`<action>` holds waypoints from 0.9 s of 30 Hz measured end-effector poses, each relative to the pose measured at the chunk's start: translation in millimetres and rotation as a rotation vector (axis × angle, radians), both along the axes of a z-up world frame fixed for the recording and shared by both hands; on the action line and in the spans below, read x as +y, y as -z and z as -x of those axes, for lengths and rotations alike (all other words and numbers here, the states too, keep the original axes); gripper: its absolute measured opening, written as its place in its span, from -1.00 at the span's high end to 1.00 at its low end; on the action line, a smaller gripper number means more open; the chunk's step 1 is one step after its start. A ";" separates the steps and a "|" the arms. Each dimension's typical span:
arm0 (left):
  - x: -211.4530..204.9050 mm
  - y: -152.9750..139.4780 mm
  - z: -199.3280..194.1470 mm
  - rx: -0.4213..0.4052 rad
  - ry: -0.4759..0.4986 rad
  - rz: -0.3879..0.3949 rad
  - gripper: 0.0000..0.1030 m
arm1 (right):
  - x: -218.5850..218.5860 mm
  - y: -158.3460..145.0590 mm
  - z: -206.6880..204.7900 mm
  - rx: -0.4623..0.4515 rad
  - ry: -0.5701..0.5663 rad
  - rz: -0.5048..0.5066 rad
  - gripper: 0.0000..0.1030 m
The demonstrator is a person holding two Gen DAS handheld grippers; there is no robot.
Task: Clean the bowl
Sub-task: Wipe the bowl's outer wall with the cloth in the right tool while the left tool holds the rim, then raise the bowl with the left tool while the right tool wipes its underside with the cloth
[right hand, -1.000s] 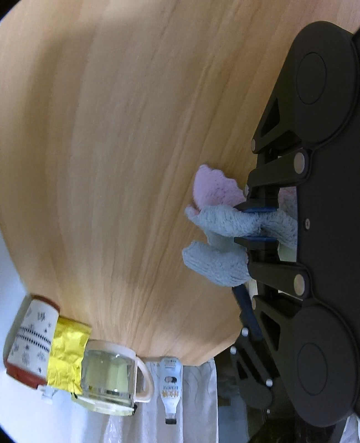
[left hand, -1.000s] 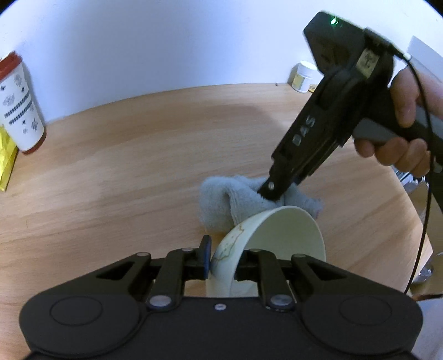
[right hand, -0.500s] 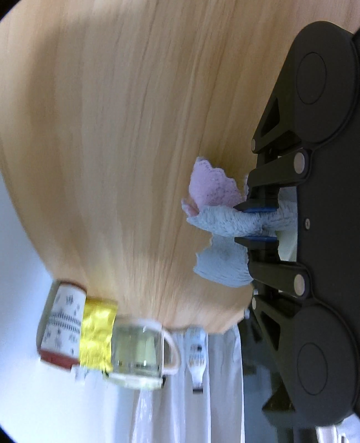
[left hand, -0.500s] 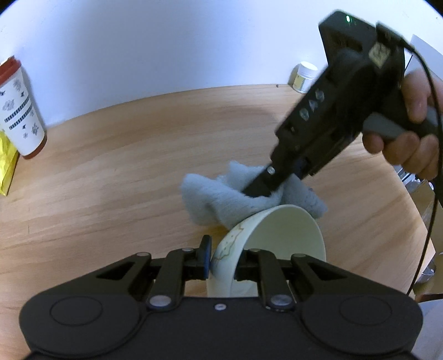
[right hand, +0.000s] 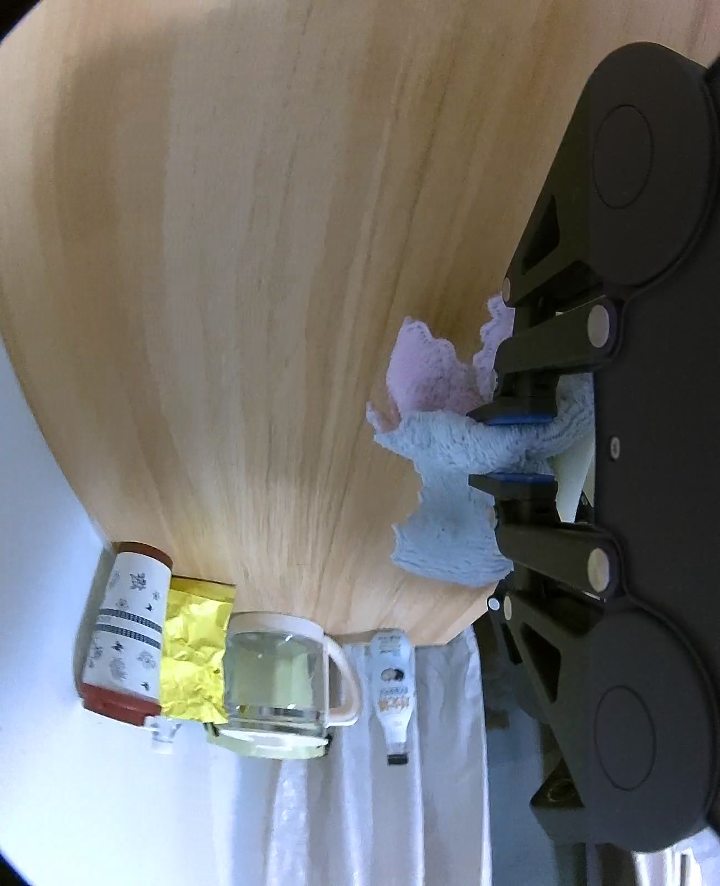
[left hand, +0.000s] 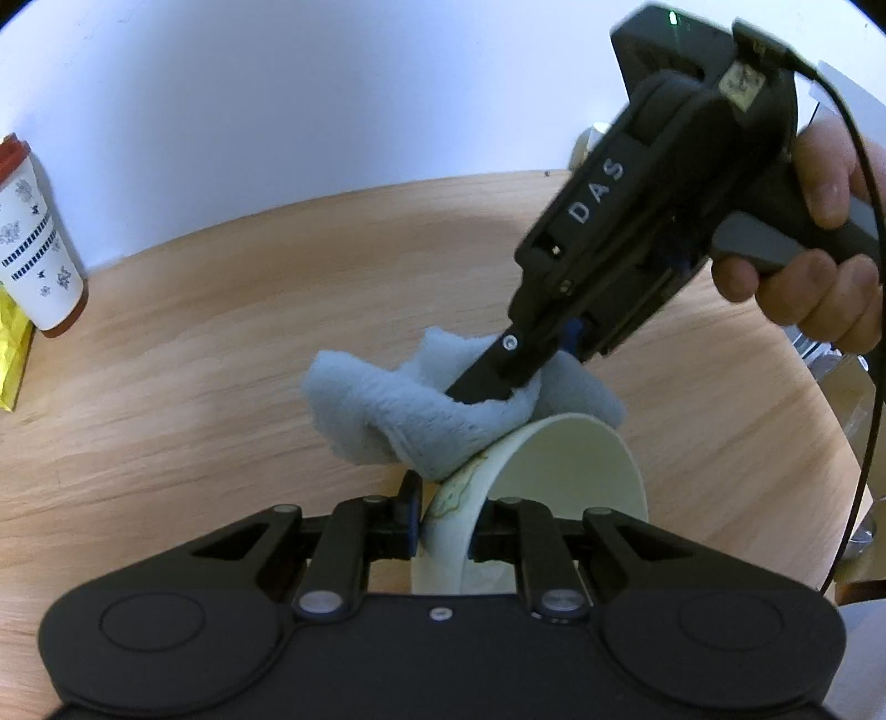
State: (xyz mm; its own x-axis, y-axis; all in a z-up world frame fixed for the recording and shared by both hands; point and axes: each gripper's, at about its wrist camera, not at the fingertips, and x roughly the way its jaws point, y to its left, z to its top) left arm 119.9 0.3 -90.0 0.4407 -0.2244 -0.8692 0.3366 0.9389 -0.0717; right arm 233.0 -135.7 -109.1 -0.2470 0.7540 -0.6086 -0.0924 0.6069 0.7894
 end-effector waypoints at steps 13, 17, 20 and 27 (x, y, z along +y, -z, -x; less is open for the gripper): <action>19.1 -8.0 -9.1 0.046 -0.122 0.203 0.70 | -64.1 39.2 32.2 0.121 0.312 -0.124 0.66; 23.5 -4.8 -13.3 0.073 -0.159 0.246 0.69 | -84.2 39.9 48.2 0.127 0.390 -0.161 0.66; 27.1 -4.0 -15.8 0.090 -0.189 0.271 0.68 | -94.0 42.9 55.8 0.124 0.401 -0.152 0.66; 43.0 3.4 -22.3 0.182 -0.269 0.394 0.67 | -94.5 16.3 73.9 -0.112 0.265 -0.080 0.66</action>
State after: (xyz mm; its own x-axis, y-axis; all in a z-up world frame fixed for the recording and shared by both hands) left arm 142.1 43.3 -93.4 0.3771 -0.4498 -0.8096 0.0355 0.8805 -0.4727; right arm 159.1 -230.2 -125.4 0.0302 0.8297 -0.5574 -0.0285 0.5581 0.8293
